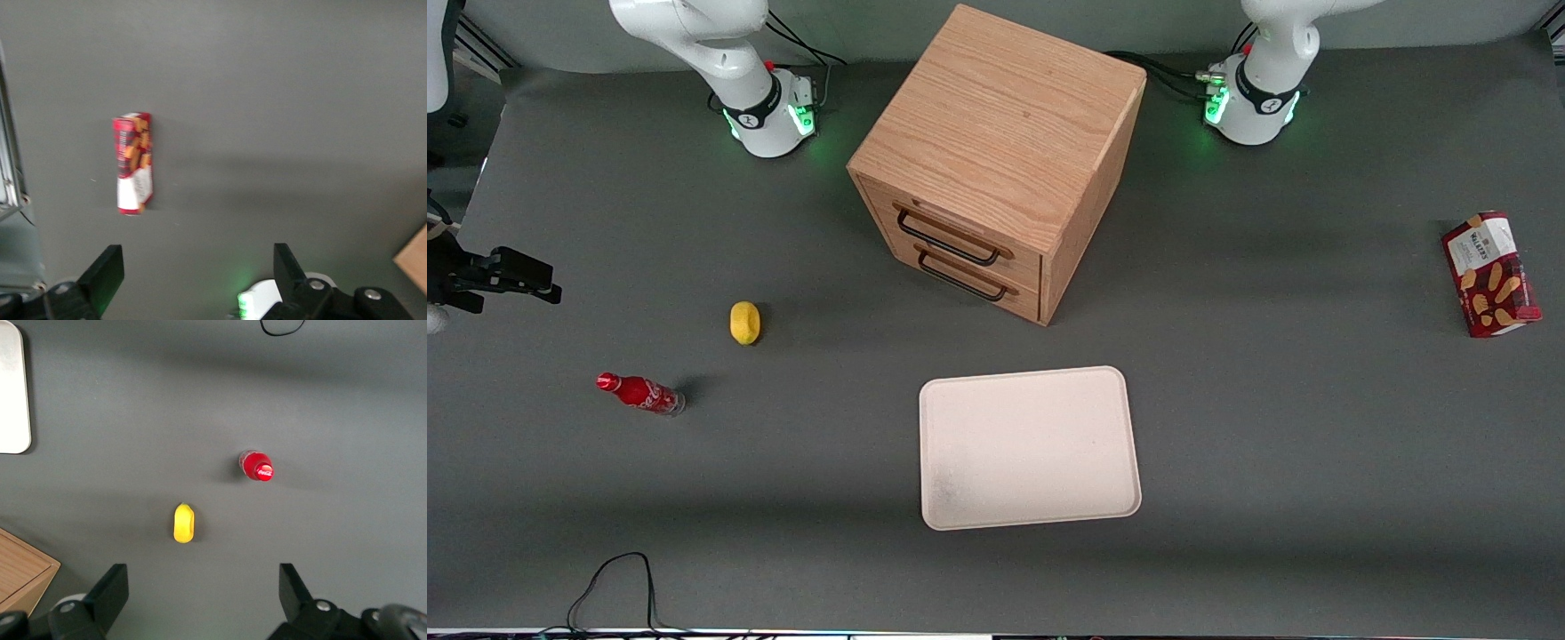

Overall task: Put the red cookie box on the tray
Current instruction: 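Lower the open left gripper around the upright shortbread box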

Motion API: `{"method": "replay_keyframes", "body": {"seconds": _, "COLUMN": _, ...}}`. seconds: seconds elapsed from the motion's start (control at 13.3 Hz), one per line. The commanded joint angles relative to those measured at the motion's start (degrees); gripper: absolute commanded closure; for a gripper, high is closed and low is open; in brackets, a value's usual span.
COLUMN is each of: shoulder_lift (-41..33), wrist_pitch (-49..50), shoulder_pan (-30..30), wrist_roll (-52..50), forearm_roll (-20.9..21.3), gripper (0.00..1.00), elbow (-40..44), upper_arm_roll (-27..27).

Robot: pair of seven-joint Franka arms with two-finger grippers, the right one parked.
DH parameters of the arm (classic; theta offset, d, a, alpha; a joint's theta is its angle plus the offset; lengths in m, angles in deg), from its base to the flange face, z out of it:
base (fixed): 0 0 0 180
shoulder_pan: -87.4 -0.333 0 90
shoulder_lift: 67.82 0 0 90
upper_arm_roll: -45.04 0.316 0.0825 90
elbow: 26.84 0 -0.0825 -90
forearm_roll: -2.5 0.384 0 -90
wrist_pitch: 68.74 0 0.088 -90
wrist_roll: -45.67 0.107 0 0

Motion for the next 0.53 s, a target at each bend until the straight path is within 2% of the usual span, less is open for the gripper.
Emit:
{"method": "replay_keyframes", "body": {"seconds": 0.0, "shoulder_lift": 2.05, "wrist_pitch": -1.71, "shoulder_pan": -6.29, "wrist_roll": 10.03, "forearm_roll": 0.68, "gripper": 0.00, "elbow": 1.63, "upper_arm_roll": -0.63}}
{"method": "replay_keyframes", "body": {"seconds": 0.23, "shoulder_lift": 6.70, "wrist_pitch": -2.67, "shoulder_pan": -13.06, "wrist_roll": 16.03, "forearm_roll": 0.33, "gripper": 0.00, "elbow": 3.39, "upper_arm_roll": -0.63}}
{"method": "replay_keyframes", "body": {"seconds": 0.45, "shoulder_lift": 10.48, "wrist_pitch": -6.44, "shoulder_pan": -17.20, "wrist_roll": 17.27, "forearm_roll": 0.76, "gripper": 0.00, "elbow": 3.22, "upper_arm_roll": -0.63}}
